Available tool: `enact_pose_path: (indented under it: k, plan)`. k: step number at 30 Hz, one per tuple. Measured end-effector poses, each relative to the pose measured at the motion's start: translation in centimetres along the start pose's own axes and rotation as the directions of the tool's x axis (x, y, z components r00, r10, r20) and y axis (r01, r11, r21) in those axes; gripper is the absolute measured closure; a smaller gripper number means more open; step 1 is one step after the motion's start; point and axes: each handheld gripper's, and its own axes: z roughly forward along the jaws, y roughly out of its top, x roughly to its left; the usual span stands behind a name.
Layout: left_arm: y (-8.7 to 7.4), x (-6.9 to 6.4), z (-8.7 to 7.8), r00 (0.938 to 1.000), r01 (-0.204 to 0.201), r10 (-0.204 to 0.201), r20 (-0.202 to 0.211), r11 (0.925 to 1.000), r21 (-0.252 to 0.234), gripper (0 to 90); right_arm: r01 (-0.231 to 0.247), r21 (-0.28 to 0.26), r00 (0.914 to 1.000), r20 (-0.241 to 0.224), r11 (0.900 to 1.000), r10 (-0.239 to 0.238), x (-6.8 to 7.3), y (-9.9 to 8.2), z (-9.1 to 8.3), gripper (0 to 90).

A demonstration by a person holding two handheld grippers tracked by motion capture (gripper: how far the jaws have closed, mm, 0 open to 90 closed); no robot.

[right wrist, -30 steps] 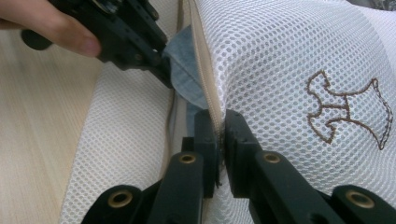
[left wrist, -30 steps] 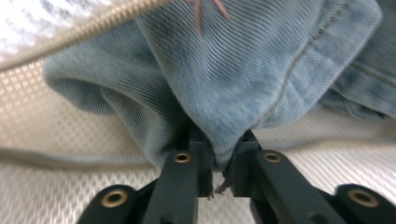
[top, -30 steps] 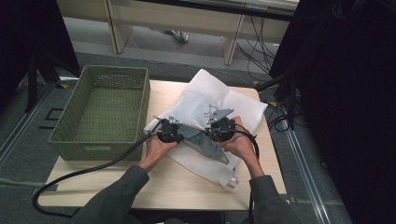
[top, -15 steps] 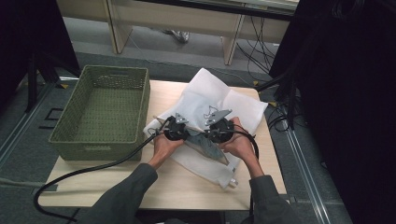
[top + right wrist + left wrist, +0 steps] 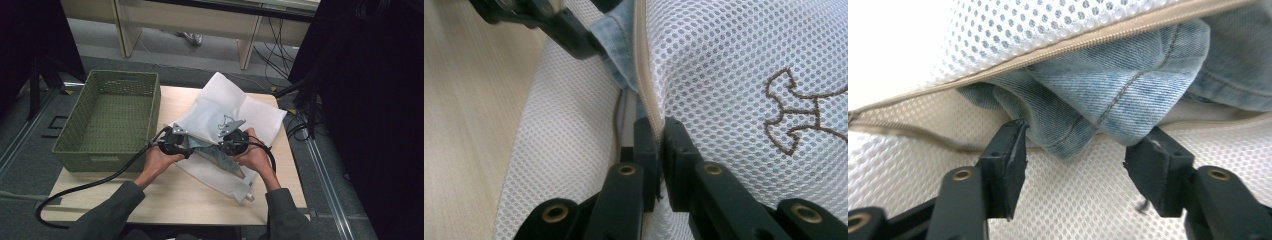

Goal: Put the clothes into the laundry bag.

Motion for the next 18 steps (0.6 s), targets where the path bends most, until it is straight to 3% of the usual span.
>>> enact_pose_path:
  k: [6,9,11,13,16,18]
  plan:
    - [0.9,-0.1,-1.0,0.9957,0.065,-0.063,0.068,0.9973,-0.034,33.3,-0.002,-0.015,1.0000,0.008,0.9999,0.002,-0.1,-0.1,0.2,86.6]
    - [1.3,0.7,-0.5,0.9944,0.102,-0.101,0.031,0.9943,-0.031,33.5,0.022,-0.011,0.9997,-0.008,0.9997,-0.022,0.0,0.0,0.3,86.3]
    - [1.3,1.3,0.1,0.9939,0.111,-0.111,-0.002,0.9937,-0.017,38.7,0.014,-0.008,0.9999,-0.006,0.9999,-0.014,0.0,0.0,0.3,86.3]
    - [1.1,1.8,1.3,0.9893,0.146,-0.146,0.008,0.9893,-0.002,41.5,0.016,-0.009,0.9998,-0.007,0.9998,-0.016,-0.1,0.1,0.3,86.4]
    - [0.5,1.6,3.1,0.9868,0.157,-0.158,0.036,0.9871,0.030,44.0,0.011,0.012,0.9999,-0.009,0.9999,-0.011,-0.1,0.1,0.3,86.4]
    - [0.2,1.2,3.8,0.9903,0.138,-0.138,0.011,0.9895,0.044,48.9,0.009,-0.005,0.9999,0.005,0.9999,-0.009,0.0,0.1,0.4,86.5]
